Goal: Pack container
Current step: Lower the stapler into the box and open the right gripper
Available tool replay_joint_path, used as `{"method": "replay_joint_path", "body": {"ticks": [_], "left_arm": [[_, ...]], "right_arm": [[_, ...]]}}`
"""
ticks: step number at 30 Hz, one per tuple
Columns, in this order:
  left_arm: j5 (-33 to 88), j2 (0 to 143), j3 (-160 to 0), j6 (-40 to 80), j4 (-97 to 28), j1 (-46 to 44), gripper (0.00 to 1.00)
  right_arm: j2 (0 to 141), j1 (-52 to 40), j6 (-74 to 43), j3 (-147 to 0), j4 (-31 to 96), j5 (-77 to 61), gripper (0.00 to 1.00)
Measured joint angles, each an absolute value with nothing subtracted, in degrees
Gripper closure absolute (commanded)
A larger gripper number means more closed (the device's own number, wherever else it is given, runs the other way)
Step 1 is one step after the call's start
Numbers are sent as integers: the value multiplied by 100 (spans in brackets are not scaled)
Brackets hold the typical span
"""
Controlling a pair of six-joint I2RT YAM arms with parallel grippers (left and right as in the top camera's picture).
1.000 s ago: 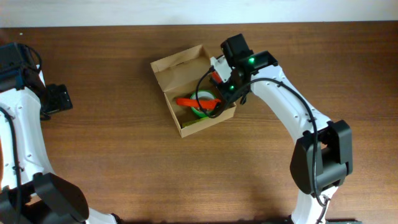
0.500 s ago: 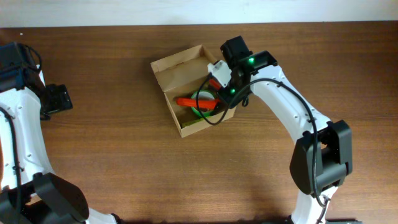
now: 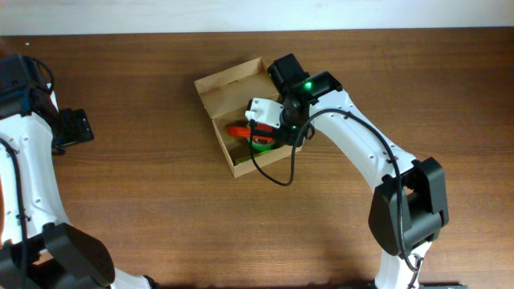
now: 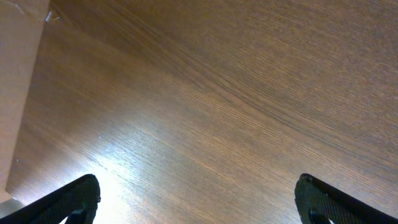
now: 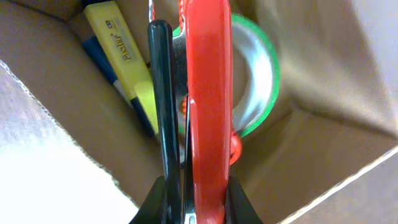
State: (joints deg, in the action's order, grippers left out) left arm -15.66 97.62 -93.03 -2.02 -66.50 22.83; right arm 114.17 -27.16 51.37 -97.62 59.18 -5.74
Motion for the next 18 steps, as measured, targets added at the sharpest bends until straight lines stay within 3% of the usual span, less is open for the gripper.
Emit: {"method": "replay_joint_path", "body": {"ticks": [18], "left_arm": [[-1568,9762,-9303,-202,-6650,2283,0]], "right_arm": [[11946,-2720,6027,-9773,5572,-622,96]]}}
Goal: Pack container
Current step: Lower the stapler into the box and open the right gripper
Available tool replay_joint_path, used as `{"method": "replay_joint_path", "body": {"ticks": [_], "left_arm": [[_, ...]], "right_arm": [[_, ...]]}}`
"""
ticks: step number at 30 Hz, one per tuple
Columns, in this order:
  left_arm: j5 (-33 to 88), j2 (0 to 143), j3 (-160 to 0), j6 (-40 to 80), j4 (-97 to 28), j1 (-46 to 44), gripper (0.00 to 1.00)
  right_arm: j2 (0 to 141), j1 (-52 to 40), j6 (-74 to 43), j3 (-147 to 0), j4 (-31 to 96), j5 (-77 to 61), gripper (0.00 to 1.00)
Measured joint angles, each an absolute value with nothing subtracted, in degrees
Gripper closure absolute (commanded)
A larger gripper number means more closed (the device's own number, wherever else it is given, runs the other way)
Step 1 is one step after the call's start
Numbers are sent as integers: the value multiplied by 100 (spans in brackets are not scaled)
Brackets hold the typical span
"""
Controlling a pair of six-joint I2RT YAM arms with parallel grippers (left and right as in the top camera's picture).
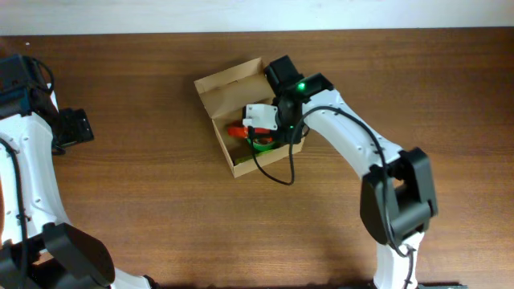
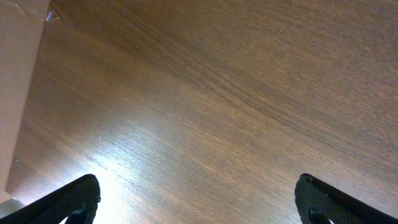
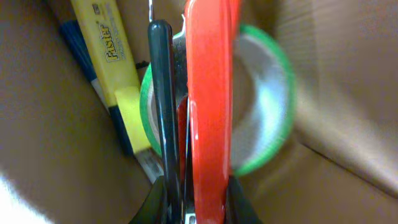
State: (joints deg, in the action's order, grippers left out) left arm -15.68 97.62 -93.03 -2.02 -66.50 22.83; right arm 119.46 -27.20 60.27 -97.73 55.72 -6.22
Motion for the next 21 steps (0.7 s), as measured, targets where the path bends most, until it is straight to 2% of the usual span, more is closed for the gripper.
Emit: {"method": "replay_joint_path", "body": {"ticks": [6,7,8,9,12,13,16,17,21], "left_arm": [[-1566,9762,-9303,-202,-6650,2283,0],[-1566,9762,-9303,-202,-6650,2283,0],[-1568,9762,-9303,-200,-6650,2283,0],[-1568,9762,-9303,-202,-6650,2283,0],[-1566,9762,-9303,-202,-6650,2283,0],[-1566,9762,-9303,-202,-6650,2283,0],[-1568,9762,-9303,-202,-6650,2283,0],[-1568,9762,-9303,-200,-6650,2283,0],[-1568,9762,-9303,-202,-6650,2283,0]], "right_arm": [[12105,-2770,6038,-9896,5570,-746,96],[12112,-2781,6045,-9909,5572,-746,88],[12114,-2792,6042,-9913,5570,-749,75],[12116,-2799,6020,-9913,5568,-749,69],[12154,-2818,5964,-9922,5527,-766,62],[12158,-2829,5902,-9924,5518,-766,53],[12239,-2838,5699,-9970,5502,-760,8],[12278,-2838,5610,-10016,5505,-746,0],[12324,-2838,5317,-10311,5564,-631,1]]}}
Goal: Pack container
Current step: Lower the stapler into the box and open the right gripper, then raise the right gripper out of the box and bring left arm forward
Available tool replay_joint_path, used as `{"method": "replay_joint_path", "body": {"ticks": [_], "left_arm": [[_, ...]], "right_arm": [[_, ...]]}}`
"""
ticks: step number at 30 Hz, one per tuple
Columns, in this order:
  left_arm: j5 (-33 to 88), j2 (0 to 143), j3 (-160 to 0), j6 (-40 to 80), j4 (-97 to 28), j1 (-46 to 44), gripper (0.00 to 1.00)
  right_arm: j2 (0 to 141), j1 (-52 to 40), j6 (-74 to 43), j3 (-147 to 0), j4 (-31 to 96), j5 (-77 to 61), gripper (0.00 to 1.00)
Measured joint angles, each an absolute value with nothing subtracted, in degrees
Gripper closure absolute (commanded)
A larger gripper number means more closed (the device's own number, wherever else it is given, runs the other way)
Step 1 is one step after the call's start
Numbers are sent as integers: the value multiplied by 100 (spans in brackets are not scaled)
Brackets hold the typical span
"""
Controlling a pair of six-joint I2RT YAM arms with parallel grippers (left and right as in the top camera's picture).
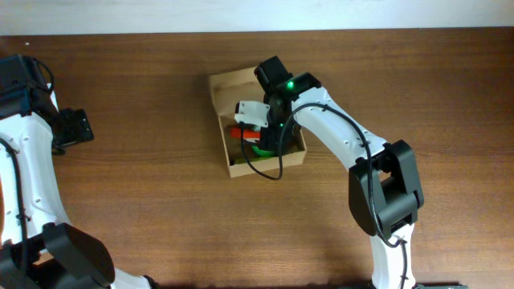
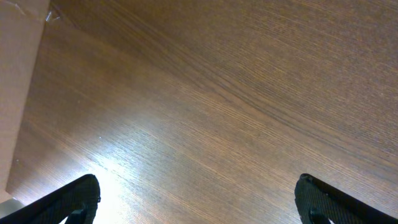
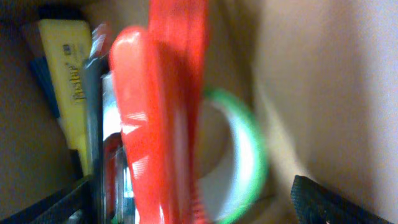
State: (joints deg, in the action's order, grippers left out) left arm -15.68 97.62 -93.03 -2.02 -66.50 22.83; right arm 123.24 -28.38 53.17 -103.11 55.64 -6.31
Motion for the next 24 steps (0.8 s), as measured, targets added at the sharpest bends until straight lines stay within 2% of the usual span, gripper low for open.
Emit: {"method": "replay_joint_path", "body": {"ticks": [8,17,19,24], "left_arm": [[-1568,9762,-9303,-202,-6650,2283,0],[-1568,9762,-9303,-202,-6650,2283,0],[-1566,9762,-9303,-202,-6650,2283,0],[-1568,9762,-9303,-202,-6650,2283,0]], "right_arm": [[12300,-2840,4777,-11072,5699,-434,1],[11970,-2838,4158,-11155,5920,78,0],[11858,-2834,3817,-11155,5898,163,10],[11649,-2753,2689,-11198,6034,259,53]]}}
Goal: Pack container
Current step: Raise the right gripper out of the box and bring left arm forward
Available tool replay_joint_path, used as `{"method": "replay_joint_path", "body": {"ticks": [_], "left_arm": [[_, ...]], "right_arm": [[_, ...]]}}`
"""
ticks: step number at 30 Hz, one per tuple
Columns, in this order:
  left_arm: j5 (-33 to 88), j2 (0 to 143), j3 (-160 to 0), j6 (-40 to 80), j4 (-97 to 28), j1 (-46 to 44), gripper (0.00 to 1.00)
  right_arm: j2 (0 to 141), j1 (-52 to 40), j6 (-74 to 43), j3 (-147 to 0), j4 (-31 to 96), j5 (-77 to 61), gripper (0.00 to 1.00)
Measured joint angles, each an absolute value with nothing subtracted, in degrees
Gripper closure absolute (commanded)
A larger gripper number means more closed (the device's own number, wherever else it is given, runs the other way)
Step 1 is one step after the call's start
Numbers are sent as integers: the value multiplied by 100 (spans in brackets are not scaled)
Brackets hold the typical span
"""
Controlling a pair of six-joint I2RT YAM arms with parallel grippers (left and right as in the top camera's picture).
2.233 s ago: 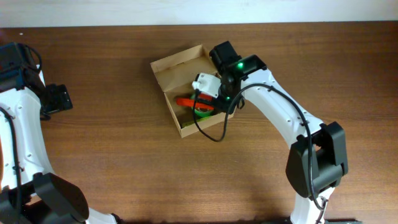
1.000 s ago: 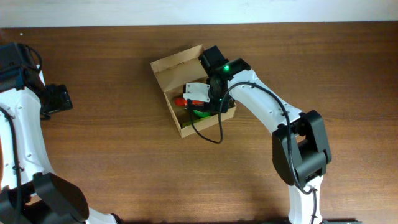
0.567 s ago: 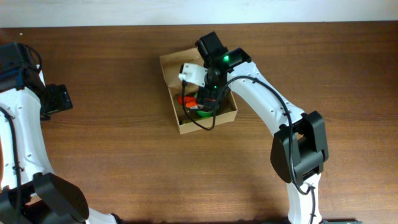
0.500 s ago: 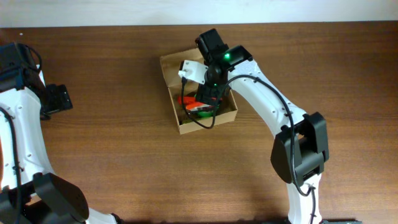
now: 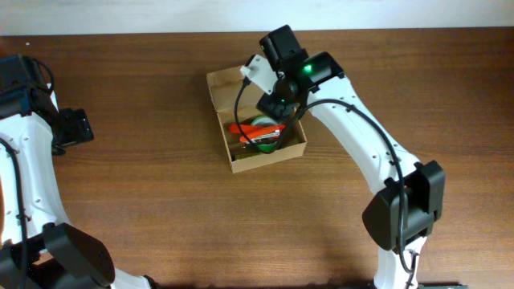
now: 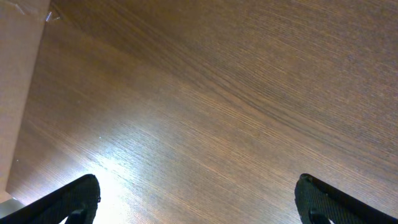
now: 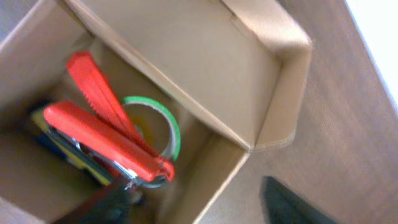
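The open cardboard box [image 5: 299, 149] stands at the table's middle. Inside lie red-handled pliers [image 7: 102, 134] on a green tape roll [image 7: 168, 127], with a yellow highlighter [image 7: 59, 149] beneath. The overhead view shows the pliers [image 5: 250, 128] and the tape roll [image 5: 263, 135] too. My right gripper [image 7: 199, 208] hovers open and empty over the box's far right part; in the overhead view the right gripper [image 5: 271, 104] is just above the contents. My left gripper [image 6: 199, 199] is open over bare wood at the far left, seen overhead as the left gripper [image 5: 74, 128].
The box's raised flap [image 7: 186, 56] stands on its far side. The brown wooden table [image 5: 161, 225] stretches all around. A pale tan surface [image 6: 15, 81] fills the left edge of the left wrist view.
My right gripper was down inside the box, open around the red pliers. Now it is raised above the box and the pliers lie inside on the tape roll. The left arm has not moved.
My right gripper was first shut on the red pliers just over the box's contents, then lower among them. Then it stood open in the box, which had turned squarer to the table. Now it is raised and empty, the pliers left inside.
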State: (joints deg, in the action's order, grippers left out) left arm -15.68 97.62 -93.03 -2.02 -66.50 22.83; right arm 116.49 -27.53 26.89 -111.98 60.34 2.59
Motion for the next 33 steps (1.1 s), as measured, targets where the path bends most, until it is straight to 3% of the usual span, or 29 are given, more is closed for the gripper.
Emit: {"method": "replay_joint_path", "body": {"ticks": [2,5,13,18,19,20,21,26,33], "left_arm": [[-1568,9762,-9303,-202,-6650,2283,0],[-1568,9762,-9303,-200,-6650,2283,0],[-1518,9762,-9297,-202,-6263,2283,0],[-663,9762,-9297,-202,-6058,2290,0],[-436,9762,-9297,-204,-6012,2290,20],[-174,9762,-9297,-191,-5964,2290,65],[93,9762,-9295,-202,-5913,2290,98],[1306,9762,-9295,60,-5564,2246,98],[1933,9817,-9295,550,-4947,1520,98]], "right_arm": [[11629,-2672,2259,-11209,6193,266,73],[11629,-2475,1634,-11209,6313,281,88],[11629,-1647,613,-11775,7035,36,93],[11625,-1221,458,-12315,7325,-156,93],[11620,-1181,449,-12355,7345,-163,93],[11618,-1133,443,-12383,7349,-176,96],[11618,-1085,440,-12398,7349,-185,96],[11618,-840,279,-12398,7299,-248,96],[11769,-375,3,-12422,7063,-626,96]]}}
